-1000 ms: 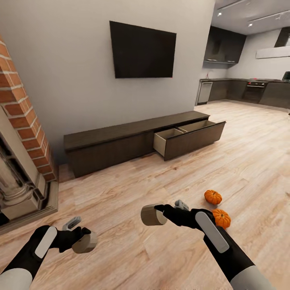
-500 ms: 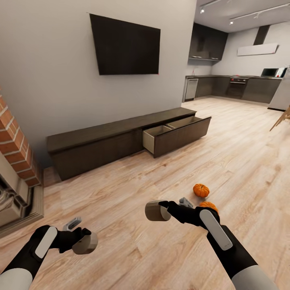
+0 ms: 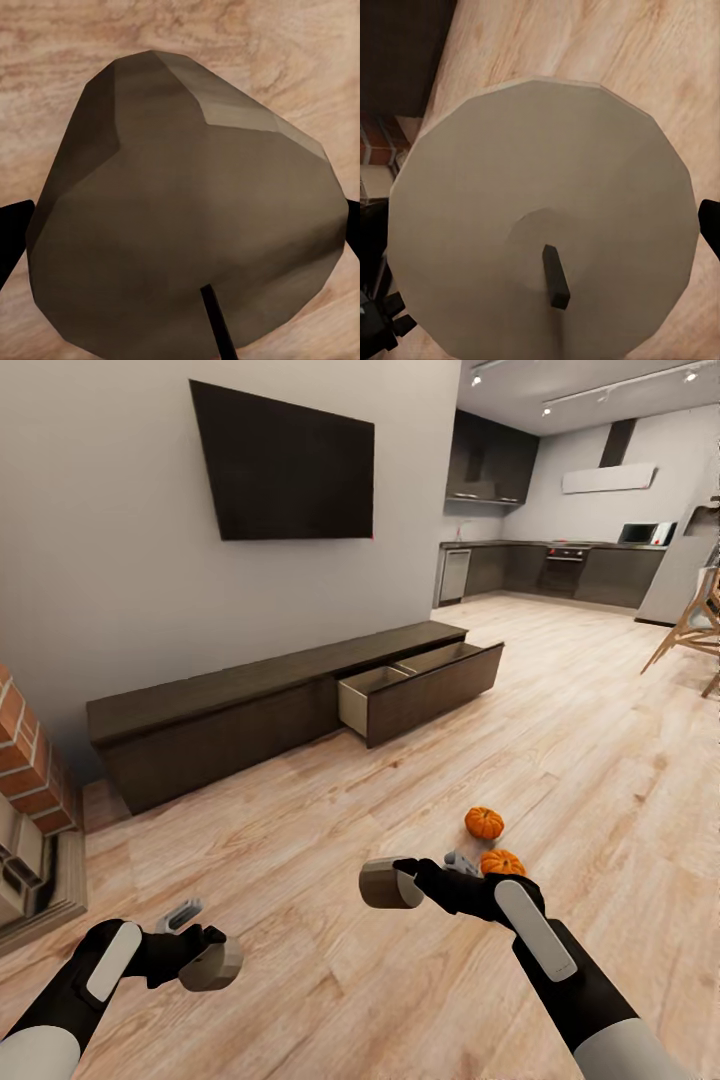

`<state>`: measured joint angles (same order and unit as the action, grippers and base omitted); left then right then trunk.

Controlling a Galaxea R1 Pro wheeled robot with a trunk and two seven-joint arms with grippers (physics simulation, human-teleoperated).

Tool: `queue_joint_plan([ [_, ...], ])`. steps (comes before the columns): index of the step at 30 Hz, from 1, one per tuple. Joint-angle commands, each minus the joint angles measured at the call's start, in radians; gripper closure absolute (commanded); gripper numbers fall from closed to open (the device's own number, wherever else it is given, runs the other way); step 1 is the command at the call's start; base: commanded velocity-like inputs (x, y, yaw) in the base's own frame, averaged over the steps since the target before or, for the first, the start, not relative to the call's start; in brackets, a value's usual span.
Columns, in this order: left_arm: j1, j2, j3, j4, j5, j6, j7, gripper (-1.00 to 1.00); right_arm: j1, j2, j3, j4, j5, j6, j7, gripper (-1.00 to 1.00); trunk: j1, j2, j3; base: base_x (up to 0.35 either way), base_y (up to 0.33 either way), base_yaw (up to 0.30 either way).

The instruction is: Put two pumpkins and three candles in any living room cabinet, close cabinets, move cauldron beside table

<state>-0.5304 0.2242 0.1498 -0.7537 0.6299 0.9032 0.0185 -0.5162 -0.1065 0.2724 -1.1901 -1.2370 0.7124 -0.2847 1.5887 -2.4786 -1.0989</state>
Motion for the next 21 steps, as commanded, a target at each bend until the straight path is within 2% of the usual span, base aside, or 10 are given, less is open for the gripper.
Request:
queue_joint_plan([
  [1,0.000,0.000,0.002,-0.001,0.003,0.005,0.001,1.00,-0.001,0.000,0.002,-0.001,-0.011,-0.001,-0.011,1.00,0.000,0.000,-0.001,0.000,0.006,-0.114],
  [7,0.000,0.000,0.002,-0.001,0.003,0.005,0.001,1.00,-0.001,-0.002,0.001,0.000,-0.011,-0.001,-0.009,1.00,0.000,0.000,-0.002,0.000,0.016,-0.235],
  [14,0.000,0.000,0.002,-0.001,0.004,0.006,0.001,1.00,-0.001,-0.005,0.001,0.000,-0.012,-0.001,-0.008,1.00,0.000,0.000,-0.002,0.000,0.195,-0.273],
  [18,0.000,0.000,0.002,-0.001,0.004,0.008,0.001,1.00,-0.001,-0.007,0.001,0.000,-0.013,-0.001,-0.004,1.00,0.000,0.000,-0.002,0.000,0.052,-0.275],
  [21,0.000,0.000,0.002,-0.003,0.016,0.033,0.001,1.00,-0.001,-0.007,0.001,0.000,-0.012,-0.001,-0.004,1.00,0.000,0.000,-0.002,0.000,0.008,-0.275],
])
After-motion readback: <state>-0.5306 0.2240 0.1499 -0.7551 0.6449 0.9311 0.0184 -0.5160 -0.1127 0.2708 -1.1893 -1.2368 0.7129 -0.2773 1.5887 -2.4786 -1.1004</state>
